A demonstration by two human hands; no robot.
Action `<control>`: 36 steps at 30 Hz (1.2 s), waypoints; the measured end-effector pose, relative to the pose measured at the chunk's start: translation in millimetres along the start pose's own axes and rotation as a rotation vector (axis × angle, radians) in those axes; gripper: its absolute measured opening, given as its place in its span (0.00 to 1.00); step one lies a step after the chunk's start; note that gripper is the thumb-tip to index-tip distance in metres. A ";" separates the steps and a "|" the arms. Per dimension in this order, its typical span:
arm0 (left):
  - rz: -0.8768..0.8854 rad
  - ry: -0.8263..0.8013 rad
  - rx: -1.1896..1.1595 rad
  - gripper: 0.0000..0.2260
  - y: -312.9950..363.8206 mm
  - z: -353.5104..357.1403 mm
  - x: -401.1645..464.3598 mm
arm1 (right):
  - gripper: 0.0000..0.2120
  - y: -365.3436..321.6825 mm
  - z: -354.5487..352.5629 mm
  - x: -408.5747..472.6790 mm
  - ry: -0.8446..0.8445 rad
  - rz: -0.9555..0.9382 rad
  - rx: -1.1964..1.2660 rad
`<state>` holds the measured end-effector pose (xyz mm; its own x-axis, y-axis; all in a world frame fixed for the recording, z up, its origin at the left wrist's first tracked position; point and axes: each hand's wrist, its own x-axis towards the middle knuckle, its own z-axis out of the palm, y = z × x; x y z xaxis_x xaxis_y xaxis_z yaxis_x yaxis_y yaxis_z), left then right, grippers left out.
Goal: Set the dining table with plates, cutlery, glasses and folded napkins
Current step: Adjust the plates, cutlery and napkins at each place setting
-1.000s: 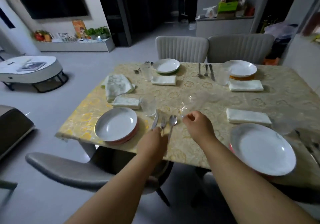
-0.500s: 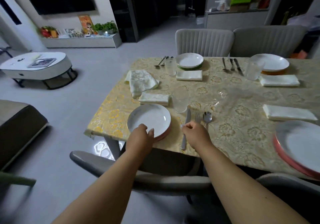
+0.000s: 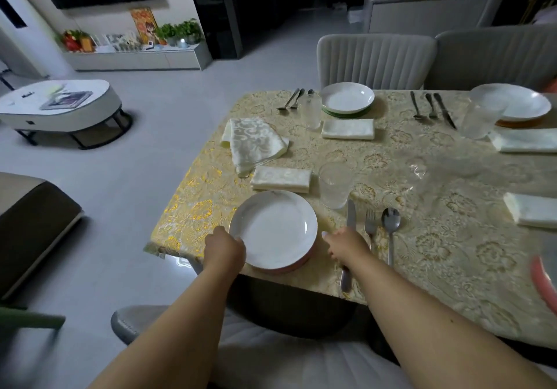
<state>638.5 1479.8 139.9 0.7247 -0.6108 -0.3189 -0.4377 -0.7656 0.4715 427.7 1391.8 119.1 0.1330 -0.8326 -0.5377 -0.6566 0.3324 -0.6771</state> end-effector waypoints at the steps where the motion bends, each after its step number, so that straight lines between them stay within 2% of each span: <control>1: -0.020 -0.018 -0.006 0.22 -2.5 1.9 6.4 | 0.13 -1.0 4.2 2.2 -0.005 0.004 -0.006; 6: -0.064 -0.136 -0.053 0.23 -11.1 10.0 38.6 | 0.07 -11.3 22.9 8.3 0.037 -0.023 0.038; 10: 0.017 -0.178 -0.108 0.16 -12.7 17.7 60.7 | 0.12 -17.3 37.0 13.3 0.151 0.008 0.034; 14: 0.071 -0.174 -0.073 0.13 -13.6 22.3 75.3 | 0.15 -21.5 49.0 20.9 0.209 0.057 0.005; 20: 0.062 -0.203 -0.024 0.15 -12.6 27.0 84.1 | 0.13 -28.2 59.7 24.0 0.261 0.152 0.085; 28: 0.114 -0.273 0.056 0.14 0.9 37.7 69.8 | 0.09 -14.6 42.7 20.6 0.398 0.131 0.133; 36: 0.223 -0.191 0.026 0.12 -3.2 39.8 68.6 | 0.08 -11.2 42.6 21.3 0.425 0.108 0.036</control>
<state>668.5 1432.4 83.8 0.4971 -0.7897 -0.3595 -0.5901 -0.6114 0.5273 469.5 1389.2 93.8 -0.2574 -0.8980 -0.3569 -0.6223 0.4366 -0.6497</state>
